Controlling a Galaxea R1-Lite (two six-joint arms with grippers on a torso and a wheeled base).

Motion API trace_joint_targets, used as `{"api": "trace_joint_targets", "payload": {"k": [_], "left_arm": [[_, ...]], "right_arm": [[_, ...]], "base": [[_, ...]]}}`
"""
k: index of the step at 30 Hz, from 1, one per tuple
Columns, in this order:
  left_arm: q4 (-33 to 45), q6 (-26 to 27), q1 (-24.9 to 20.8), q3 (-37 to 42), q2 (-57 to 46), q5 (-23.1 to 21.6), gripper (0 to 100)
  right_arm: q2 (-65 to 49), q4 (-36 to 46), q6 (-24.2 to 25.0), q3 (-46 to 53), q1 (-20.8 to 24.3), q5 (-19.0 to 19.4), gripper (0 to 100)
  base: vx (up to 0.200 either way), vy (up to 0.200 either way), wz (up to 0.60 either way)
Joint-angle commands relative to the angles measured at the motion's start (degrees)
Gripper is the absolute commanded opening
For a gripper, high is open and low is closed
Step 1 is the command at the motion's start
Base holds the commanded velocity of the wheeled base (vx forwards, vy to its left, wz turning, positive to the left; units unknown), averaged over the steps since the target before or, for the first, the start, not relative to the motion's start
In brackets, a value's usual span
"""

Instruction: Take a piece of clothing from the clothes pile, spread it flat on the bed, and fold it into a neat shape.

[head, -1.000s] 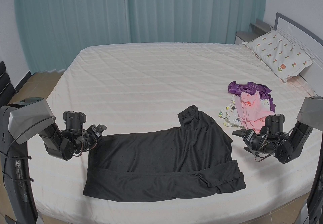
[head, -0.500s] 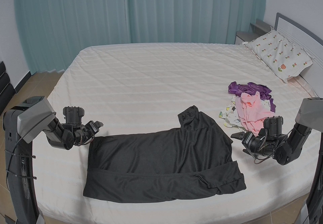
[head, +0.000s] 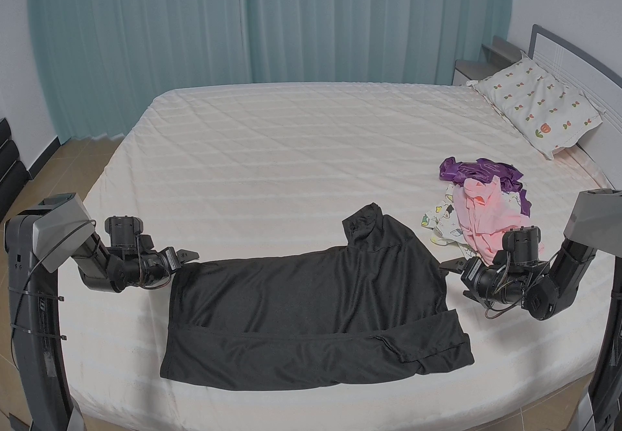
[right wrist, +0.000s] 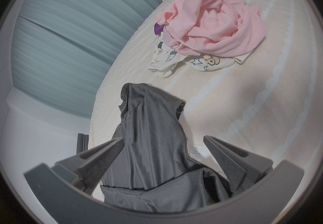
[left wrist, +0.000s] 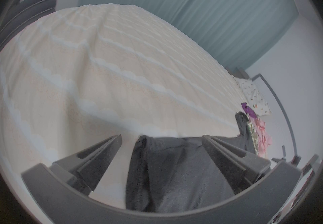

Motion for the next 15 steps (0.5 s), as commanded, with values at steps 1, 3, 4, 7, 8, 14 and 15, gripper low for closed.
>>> {"api": "trace_joint_targets", "payload": {"k": [1,3,4,7,8,14,15], "left_arm": [[-0.16,2.39,0.18,0.43,1.08,-0.29,100],[-0.16,2.47,0.1,0.61,0.9,-0.82,100],[-0.16,2.65,0.01,0.7,0.9,-1.26,100],[-0.6,2.83,0.01,0.17,1.34,-2.14,100],[-1.21,2.74,0.01,0.17,1.6,-2.75,100],[-3.85,2.74,0.18,0.7,2.57,-5.65,0],[-3.94,2.83,0.27,0.61,2.83,-5.56,0]], "right_arm": [[0.67,-0.02,-0.02,-0.1,0.14,0.04,100],[0.67,-0.02,-0.02,-0.19,0.14,0.04,100],[0.67,-0.02,-0.02,-0.19,0.14,0.04,100],[0.67,-0.02,-0.02,-0.1,0.4,0.04,100],[0.67,-0.02,0.07,-0.1,0.58,0.04,100],[0.85,-0.02,0.07,-0.37,0.75,0.04,100],[0.85,-0.11,0.07,-0.54,0.75,0.04,100]], "base": [[0.0,0.0,0.0],[0.0,0.0,0.0],[0.0,0.0,0.0],[0.0,0.0,0.0],[0.0,0.0,0.0],[0.0,0.0,0.0],[0.0,0.0,0.0]]}}
